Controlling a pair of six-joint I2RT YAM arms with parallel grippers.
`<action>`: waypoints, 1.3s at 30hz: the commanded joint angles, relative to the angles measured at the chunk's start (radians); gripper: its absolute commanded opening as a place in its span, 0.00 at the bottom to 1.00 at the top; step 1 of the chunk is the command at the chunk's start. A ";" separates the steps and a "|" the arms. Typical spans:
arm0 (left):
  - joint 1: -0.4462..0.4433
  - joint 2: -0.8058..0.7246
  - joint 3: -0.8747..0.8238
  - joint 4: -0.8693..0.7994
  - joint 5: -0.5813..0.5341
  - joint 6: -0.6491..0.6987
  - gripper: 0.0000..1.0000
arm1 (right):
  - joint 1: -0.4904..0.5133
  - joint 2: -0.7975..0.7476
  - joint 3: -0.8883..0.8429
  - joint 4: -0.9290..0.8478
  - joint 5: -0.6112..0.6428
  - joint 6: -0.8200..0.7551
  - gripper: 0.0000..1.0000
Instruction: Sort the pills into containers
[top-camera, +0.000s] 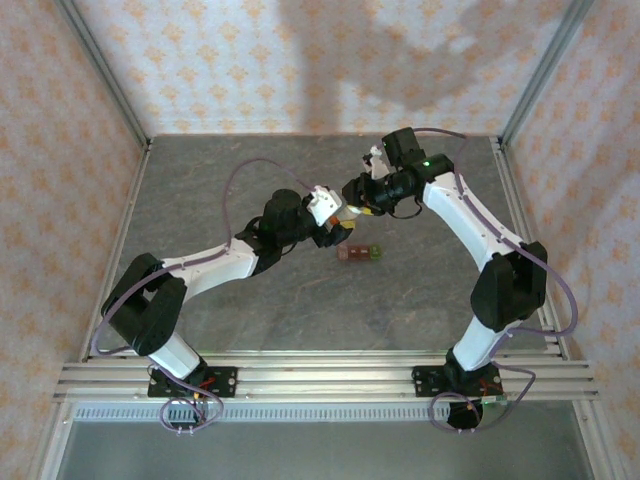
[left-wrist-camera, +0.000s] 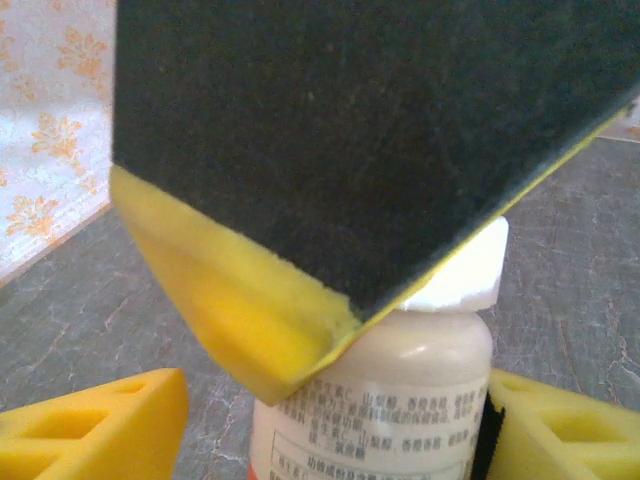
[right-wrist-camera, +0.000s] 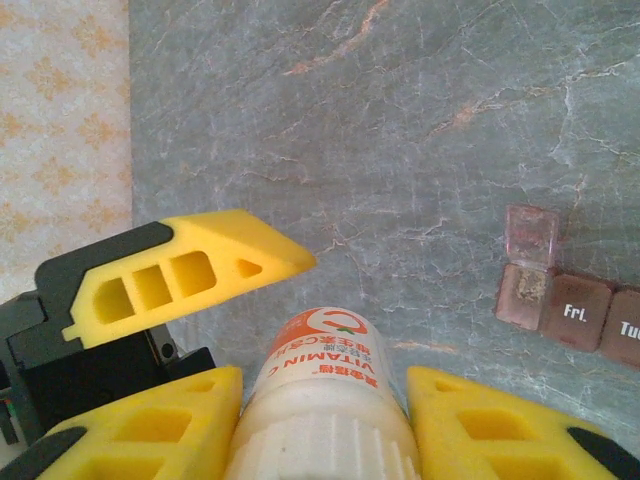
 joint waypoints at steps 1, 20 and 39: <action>-0.002 0.016 0.026 0.015 0.022 -0.013 0.72 | 0.008 -0.036 -0.008 0.029 -0.026 0.012 0.39; -0.002 0.035 0.035 0.027 0.019 -0.050 0.47 | 0.008 -0.029 -0.010 0.034 -0.025 0.020 0.38; 0.092 0.019 -0.009 0.133 0.070 -0.276 0.00 | -0.044 -0.016 0.111 0.123 0.103 0.205 0.79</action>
